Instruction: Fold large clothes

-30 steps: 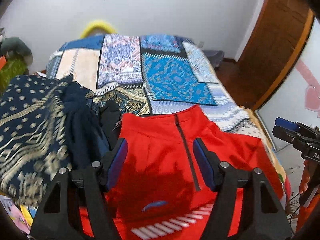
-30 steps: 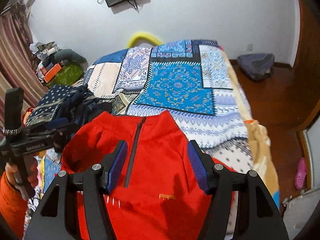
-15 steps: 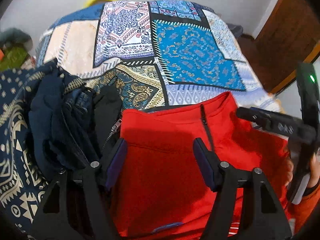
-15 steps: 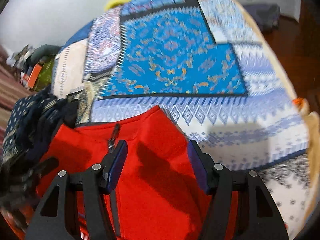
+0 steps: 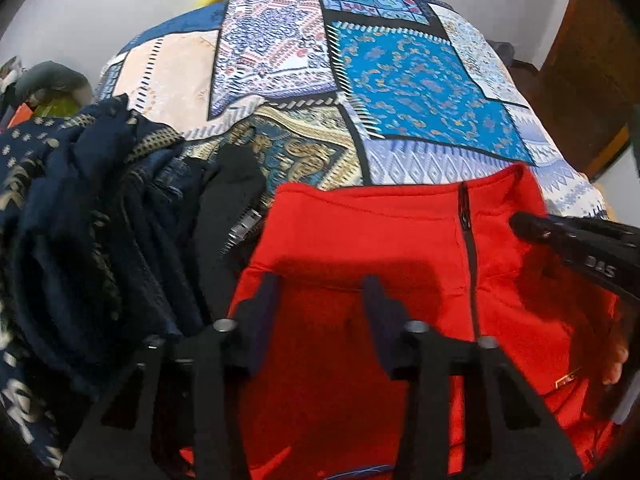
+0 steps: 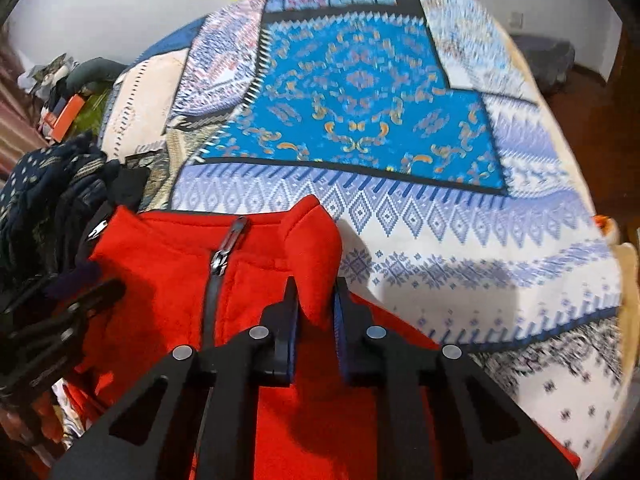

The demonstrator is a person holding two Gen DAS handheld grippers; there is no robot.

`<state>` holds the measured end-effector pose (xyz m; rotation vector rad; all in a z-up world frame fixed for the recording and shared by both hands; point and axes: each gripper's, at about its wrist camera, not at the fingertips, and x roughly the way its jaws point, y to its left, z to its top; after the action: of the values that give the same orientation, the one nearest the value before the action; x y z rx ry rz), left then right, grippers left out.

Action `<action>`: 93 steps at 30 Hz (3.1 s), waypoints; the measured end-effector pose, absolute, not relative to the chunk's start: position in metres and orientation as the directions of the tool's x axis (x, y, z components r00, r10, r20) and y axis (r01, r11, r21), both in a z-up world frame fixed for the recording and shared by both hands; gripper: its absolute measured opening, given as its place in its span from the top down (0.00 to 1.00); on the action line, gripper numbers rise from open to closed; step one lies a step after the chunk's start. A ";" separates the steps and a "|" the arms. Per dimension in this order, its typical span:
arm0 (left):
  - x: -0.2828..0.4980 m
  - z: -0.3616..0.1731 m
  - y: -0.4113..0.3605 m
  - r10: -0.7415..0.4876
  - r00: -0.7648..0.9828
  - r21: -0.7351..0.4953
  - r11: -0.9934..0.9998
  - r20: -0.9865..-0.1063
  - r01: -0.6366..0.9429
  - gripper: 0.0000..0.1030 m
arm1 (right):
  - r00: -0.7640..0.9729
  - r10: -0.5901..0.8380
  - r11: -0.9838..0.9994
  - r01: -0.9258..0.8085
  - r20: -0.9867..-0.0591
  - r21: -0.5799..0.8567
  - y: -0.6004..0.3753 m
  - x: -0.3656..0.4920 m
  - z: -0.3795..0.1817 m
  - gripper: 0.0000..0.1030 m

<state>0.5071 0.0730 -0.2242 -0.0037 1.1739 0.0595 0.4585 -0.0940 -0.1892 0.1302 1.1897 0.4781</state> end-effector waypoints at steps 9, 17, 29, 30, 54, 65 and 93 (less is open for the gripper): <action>0.456 -0.180 0.054 -0.070 0.481 -0.054 0.997 -0.874 0.047 1.00 | 0.414 0.472 0.871 -0.357 -0.778 0.338 -0.121 0.400 -0.119 0.88; 0.354 -0.118 0.059 -0.171 0.601 -0.132 0.985 -0.781 0.109 1.00 | 0.485 0.542 0.826 -0.460 -0.687 0.326 -0.138 0.298 -0.062 0.88; 0.226 -0.161 0.081 -0.174 0.589 -0.142 0.985 -0.789 0.101 1.00 | 0.432 0.518 0.826 -0.476 -0.739 0.301 -0.132 0.169 -0.109 0.88; 0.220 -0.168 0.083 -0.173 0.578 -0.144 0.985 -0.797 0.096 1.00 | 0.420 0.512 0.830 -0.464 -0.749 0.308 -0.132 0.165 -0.116 0.88; 0.226 -0.210 0.198 -0.239 0.571 -0.438 0.866 -0.786 -0.241 0.54 | 0.515 0.458 0.887 -0.211 -0.724 0.411 -0.208 0.188 -0.109 0.51; 0.280 -0.279 0.227 -0.545 0.549 -0.755 0.591 -0.634 -0.285 0.54 | 0.512 0.492 0.840 -0.065 -0.704 0.539 -0.226 0.243 -0.159 0.67; 0.197 -0.218 0.257 0.103 0.517 -0.138 0.903 -0.850 -0.408 0.95 | 0.580 0.286 0.940 -0.016 -0.763 0.340 -0.268 0.210 -0.136 0.97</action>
<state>0.1974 0.2571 -0.2185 -0.3418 0.9845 0.3138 0.2097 -0.2681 -0.1360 0.3124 0.9398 0.1798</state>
